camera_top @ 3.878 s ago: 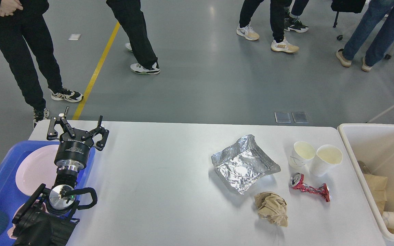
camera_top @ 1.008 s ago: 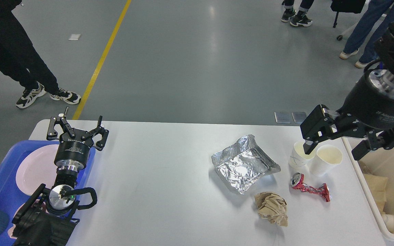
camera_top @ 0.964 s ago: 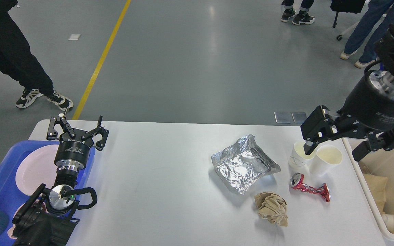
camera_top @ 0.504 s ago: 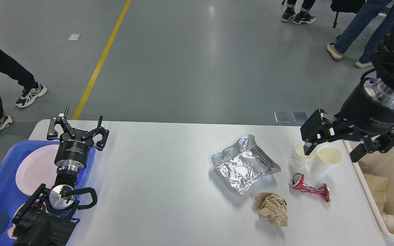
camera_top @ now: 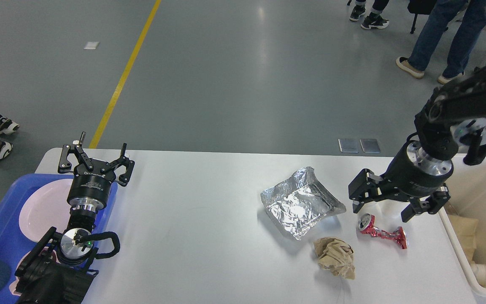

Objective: Tidy desktop
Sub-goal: 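Lower the right gripper onto the crumpled brown napkin and grasp it, then carry the brown napkin into the white bin and release it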

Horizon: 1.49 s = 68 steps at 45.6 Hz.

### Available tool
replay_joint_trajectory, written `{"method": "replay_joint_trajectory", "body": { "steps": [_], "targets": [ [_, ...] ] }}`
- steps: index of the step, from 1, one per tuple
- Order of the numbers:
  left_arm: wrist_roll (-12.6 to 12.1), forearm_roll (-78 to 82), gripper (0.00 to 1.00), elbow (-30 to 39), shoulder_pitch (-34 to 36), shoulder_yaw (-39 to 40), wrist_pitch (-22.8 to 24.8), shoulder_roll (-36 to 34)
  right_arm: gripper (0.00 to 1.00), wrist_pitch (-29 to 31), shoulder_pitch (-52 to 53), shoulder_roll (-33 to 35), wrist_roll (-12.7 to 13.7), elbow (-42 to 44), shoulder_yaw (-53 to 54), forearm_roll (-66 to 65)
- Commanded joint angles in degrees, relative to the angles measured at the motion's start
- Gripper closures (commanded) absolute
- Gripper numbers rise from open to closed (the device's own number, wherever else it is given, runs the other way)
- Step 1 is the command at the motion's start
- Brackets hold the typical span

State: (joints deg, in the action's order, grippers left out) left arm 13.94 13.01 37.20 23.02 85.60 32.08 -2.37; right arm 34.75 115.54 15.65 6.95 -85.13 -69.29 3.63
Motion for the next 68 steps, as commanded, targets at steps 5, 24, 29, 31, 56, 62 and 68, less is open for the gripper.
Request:
{"method": "replay_joint_trajectory", "body": {
  "steps": [5, 24, 29, 31, 56, 62, 68],
  "targets": [
    [0.04, 0.00, 0.04, -0.02, 0.00, 0.00, 0.00, 0.00, 0.00, -11.19, -14.45, -2.90, -0.09, 3.56, 3.98, -0.02],
    [0.04, 0.00, 0.04, -0.02, 0.00, 0.00, 0.00, 0.00, 0.00, -21.47, -34.76, -8.79, 0.00, 18.41, 8.29, 0.07],
    [0.04, 0.00, 0.04, -0.02, 0.00, 0.00, 0.00, 0.00, 0.00, -24.29, -37.23, -9.23, -0.09, 19.39, 8.29, -0.02],
    [-0.05, 0.00, 0.04, -0.02, 0.00, 0.00, 0.00, 0.00, 0.00, -24.47, -37.58, -9.23, -0.09, 19.39, 8.29, -0.02],
    [0.04, 0.00, 0.04, -0.02, 0.00, 0.00, 0.00, 0.00, 1.00, -25.08, -38.90, -9.23, -0.09, 18.86, 9.44, 0.95],
    [0.04, 0.00, 0.04, -0.02, 0.00, 0.00, 0.00, 0.00, 1.00, -26.40, -39.07, -9.23, -0.09, 18.60, 9.44, 1.03],
    [-0.05, 0.00, 0.04, -0.02, 0.00, 0.00, 0.00, 0.00, 1.00, -26.23, -38.55, -8.71, -0.09, 18.51, 9.35, 1.03]
  ]
}}
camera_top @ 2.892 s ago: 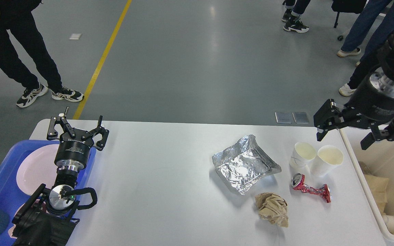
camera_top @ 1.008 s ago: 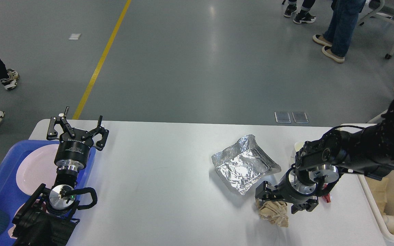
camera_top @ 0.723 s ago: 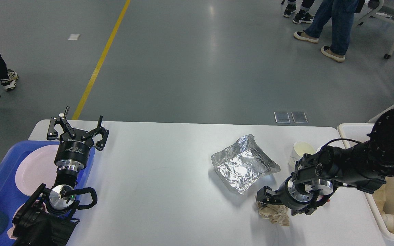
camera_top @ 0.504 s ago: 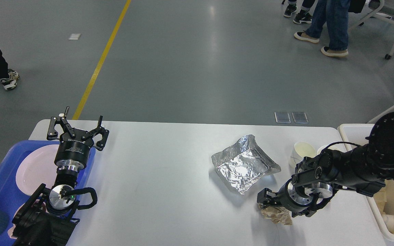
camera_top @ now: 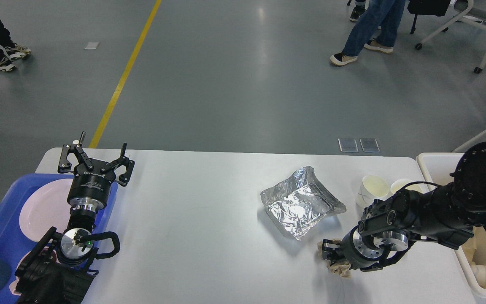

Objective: Tidy desktop
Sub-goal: 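Carry the brown napkin into the white bin and release it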

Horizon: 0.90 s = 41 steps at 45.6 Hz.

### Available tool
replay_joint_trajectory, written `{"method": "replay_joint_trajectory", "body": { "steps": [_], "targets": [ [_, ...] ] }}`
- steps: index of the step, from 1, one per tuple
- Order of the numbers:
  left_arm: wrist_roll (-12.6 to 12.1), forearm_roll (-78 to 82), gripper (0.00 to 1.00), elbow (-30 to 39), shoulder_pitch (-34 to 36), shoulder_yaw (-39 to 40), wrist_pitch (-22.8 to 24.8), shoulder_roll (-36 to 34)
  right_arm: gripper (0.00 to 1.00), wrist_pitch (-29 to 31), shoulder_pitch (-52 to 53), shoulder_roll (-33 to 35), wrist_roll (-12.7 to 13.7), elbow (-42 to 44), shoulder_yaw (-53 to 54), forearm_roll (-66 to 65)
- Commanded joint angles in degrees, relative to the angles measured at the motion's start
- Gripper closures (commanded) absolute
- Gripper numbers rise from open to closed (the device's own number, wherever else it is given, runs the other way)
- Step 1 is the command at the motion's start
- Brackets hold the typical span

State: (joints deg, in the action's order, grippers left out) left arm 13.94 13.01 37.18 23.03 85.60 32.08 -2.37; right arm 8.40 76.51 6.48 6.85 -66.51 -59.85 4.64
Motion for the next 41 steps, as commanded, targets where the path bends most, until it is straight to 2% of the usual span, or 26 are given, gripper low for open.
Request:
{"method": "replay_joint_trajectory", "body": {
  "steps": [1, 14, 19, 23, 31, 36, 41],
  "targets": [
    [0.04, 0.00, 0.04, 0.00, 0.00, 0.00, 0.00, 0.00, 1.00, 0.21, 0.57, 0.55, 0.01, -0.20, -0.09, 0.01],
    [-0.05, 0.00, 0.04, 0.00, 0.00, 0.00, 0.00, 0.00, 1.00, 1.27, 4.78, 2.75, -0.08, -6.17, -0.35, 0.28],
    [-0.05, 0.00, 0.04, 0.00, 0.00, 0.00, 0.00, 0.00, 1.00, 5.04, 9.17, 5.20, -0.08, -9.60, -0.70, 0.28],
    [0.04, 0.00, 0.04, 0.00, 0.00, 0.00, 0.00, 0.00, 1.00, 8.38, 15.49, 8.28, -0.08, -14.86, -1.32, 0.28],
    [-0.05, 0.00, 0.04, 0.00, 0.00, 0.00, 0.00, 0.00, 1.00, 10.41, 32.19, 11.10, 0.01, -24.54, -8.08, 0.28],
    [-0.05, 0.00, 0.04, 0.00, 0.00, 0.00, 0.00, 0.00, 1.00, 16.02, 42.91, 12.68, -0.08, -28.32, -11.95, 0.28],
    [-0.05, 0.00, 0.04, 0.00, 0.00, 0.00, 0.00, 0.00, 1.00, 25.33, 52.67, 14.96, -0.08, -30.34, -13.62, 0.28]
  ]
}}
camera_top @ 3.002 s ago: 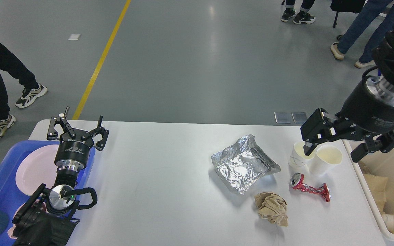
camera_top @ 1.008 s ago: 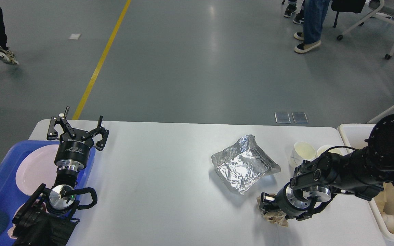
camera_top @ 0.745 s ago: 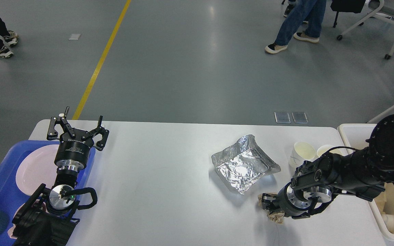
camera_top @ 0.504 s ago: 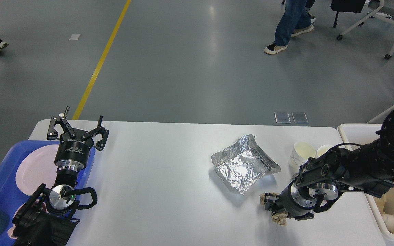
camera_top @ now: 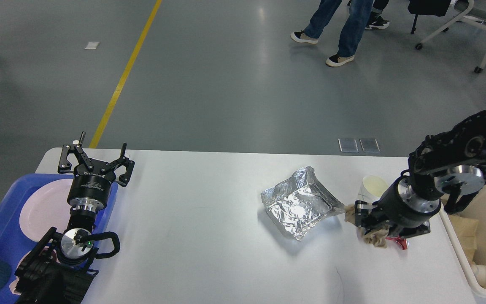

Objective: Tidy desktop
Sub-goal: 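Carry the brown napkin into the white bin and release it, then raise the right gripper out of the bin above the cups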

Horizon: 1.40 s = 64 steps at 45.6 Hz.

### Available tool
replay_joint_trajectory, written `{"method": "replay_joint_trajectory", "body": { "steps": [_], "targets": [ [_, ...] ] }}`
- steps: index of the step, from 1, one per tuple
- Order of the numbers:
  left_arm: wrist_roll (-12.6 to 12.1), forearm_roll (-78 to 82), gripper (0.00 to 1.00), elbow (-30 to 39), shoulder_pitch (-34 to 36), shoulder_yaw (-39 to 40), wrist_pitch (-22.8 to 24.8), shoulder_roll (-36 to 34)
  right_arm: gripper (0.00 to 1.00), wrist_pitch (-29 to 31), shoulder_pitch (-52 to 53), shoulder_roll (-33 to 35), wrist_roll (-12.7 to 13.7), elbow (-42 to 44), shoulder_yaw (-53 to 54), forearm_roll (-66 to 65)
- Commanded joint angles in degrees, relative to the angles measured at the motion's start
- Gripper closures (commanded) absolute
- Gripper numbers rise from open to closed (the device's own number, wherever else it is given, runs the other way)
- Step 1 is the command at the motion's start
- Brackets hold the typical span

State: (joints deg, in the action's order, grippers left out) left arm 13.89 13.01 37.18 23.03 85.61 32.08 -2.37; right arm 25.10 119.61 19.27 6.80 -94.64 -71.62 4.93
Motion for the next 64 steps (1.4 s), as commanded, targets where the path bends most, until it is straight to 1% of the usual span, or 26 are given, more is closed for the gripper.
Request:
{"method": "replay_joint_trajectory", "body": {
  "steps": [1, 5, 8, 17, 22, 26, 30, 33, 36, 40, 45, 49, 56, 64],
  "targets": [
    [0.00, 0.00, 0.04, 0.00, 0.00, 0.00, 0.00, 0.00, 1.00, 10.65, 11.68, 2.70, -0.03, -2.39, -1.85, -0.01],
    [0.09, 0.00, 0.04, 0.00, 0.00, 0.00, 0.00, 0.00, 1.00, 16.55, 18.10, 4.19, -0.03, -3.09, -1.85, -0.01],
    [0.09, 0.00, 0.04, 0.00, 0.00, 0.00, 0.00, 0.00, 1.00, 18.67, 21.27, 4.46, -0.03, -3.62, -1.85, -0.01],
    [0.00, 0.00, 0.04, 0.00, 0.00, 0.00, 0.00, 0.00, 1.00, 19.11, 21.98, 4.46, -0.03, -3.62, -1.85, -0.01],
    [0.00, 0.00, 0.04, 0.00, 0.00, 0.00, 0.00, 0.00, 1.00, 18.41, 21.98, 4.46, -0.03, -3.44, -2.38, -0.01],
    [0.09, 0.00, 0.04, 0.00, 0.00, 0.00, 0.00, 0.00, 1.00, 16.57, 21.46, 4.46, -0.03, -1.95, -5.97, -0.01],
    [0.09, 0.00, 0.04, 0.00, 0.00, 0.00, 0.00, 0.00, 1.00, 12.36, 20.49, 4.63, -0.03, 0.59, -10.63, 0.08],
    [0.00, 0.00, 0.04, 0.00, 0.00, 0.00, 0.00, 0.00, 1.00, 8.75, 17.86, 5.69, -0.03, 2.88, -14.23, 0.08],
    [0.09, 0.00, 0.04, 0.00, 0.00, 0.00, 0.00, 0.00, 1.00, 5.85, 13.82, 8.14, -0.03, 6.48, -16.61, 0.08],
    [0.09, 0.00, 0.04, 0.00, 0.00, 0.00, 0.00, 0.00, 1.00, 3.21, 6.36, 12.80, -0.03, 13.41, -17.06, -0.01],
    [0.00, 0.00, 0.04, 0.00, -0.09, 0.00, 0.00, 0.00, 1.00, -0.04, -4.27, 17.63, -0.03, 23.61, -15.74, -0.01],
    [0.00, 0.00, 0.04, 0.00, -0.09, 0.00, 0.00, 0.00, 1.00, -3.64, -13.85, 20.10, -0.12, 31.78, -13.99, -0.01],
    [0.09, 0.00, 0.04, 0.00, -0.09, 0.00, 0.00, 0.00, 1.00, -10.50, -34.33, 22.48, -0.21, 46.11, -3.54, -0.10],
    [0.00, 0.00, 0.04, 0.00, -0.09, 0.00, 0.00, 0.00, 1.00, -12.61, -55.34, 21.51, 0.05, 62.89, 8.77, -0.01]
  ]
}}
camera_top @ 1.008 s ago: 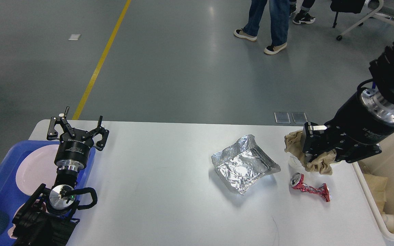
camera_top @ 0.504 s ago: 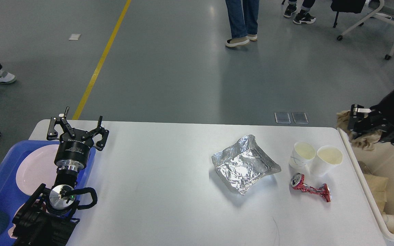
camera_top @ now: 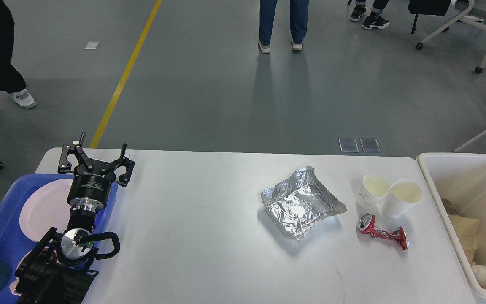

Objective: Tidy desktop
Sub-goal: 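Raise the right gripper out of the bin above the cups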

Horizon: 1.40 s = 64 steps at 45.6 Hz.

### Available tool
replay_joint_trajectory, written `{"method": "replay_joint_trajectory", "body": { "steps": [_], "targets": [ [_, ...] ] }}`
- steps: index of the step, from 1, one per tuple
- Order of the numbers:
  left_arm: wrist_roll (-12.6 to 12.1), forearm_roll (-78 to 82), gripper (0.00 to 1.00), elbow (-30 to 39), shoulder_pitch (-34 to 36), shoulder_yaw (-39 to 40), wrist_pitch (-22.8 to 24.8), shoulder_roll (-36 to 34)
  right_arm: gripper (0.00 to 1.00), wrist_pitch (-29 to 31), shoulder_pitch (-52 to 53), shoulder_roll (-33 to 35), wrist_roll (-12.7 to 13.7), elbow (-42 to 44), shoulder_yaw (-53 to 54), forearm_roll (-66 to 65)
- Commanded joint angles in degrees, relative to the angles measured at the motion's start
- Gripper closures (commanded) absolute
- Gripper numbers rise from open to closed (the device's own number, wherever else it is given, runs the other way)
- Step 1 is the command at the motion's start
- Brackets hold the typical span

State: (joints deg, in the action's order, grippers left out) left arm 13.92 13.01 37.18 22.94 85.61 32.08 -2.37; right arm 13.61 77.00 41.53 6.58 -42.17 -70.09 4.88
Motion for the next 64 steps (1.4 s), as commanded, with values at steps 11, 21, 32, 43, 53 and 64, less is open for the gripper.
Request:
{"method": "replay_joint_trajectory", "body": {
  "steps": [11, 21, 32, 43, 53, 64],
  "targets": [
    [0.06, 0.00, 0.04, 0.00, 0.00, 0.00, 0.00, 0.00, 1.00, -9.03, -40.51, -15.41, 0.18, 34.50, 19.90, 0.04],
    [0.06, 0.00, 0.04, 0.00, 0.00, 0.00, 0.00, 0.00, 1.00, -18.35, -47.20, -21.75, 0.27, 39.53, 23.25, 0.04],
    [0.06, 0.00, 0.04, 0.00, 0.00, 0.00, 0.00, 0.00, 1.00, -18.97, -47.82, -22.72, 0.27, 39.53, 23.33, 0.04],
    [0.06, 0.00, 0.04, 0.00, 0.09, 0.00, 0.00, 0.00, 0.00, -22.30, -47.64, -22.37, 0.18, 39.36, 23.25, 0.04],
    [-0.03, 0.00, 0.04, 0.00, 0.09, 0.00, 0.00, 0.00, 0.00, -23.01, -47.64, -22.20, -0.08, 39.18, 23.25, -0.05],
    [0.06, 0.00, 0.04, 0.00, 0.09, 0.00, 0.00, 0.00, 0.00, -22.84, -47.47, -22.20, -0.25, 38.83, 23.07, -0.05]
  ]
}}
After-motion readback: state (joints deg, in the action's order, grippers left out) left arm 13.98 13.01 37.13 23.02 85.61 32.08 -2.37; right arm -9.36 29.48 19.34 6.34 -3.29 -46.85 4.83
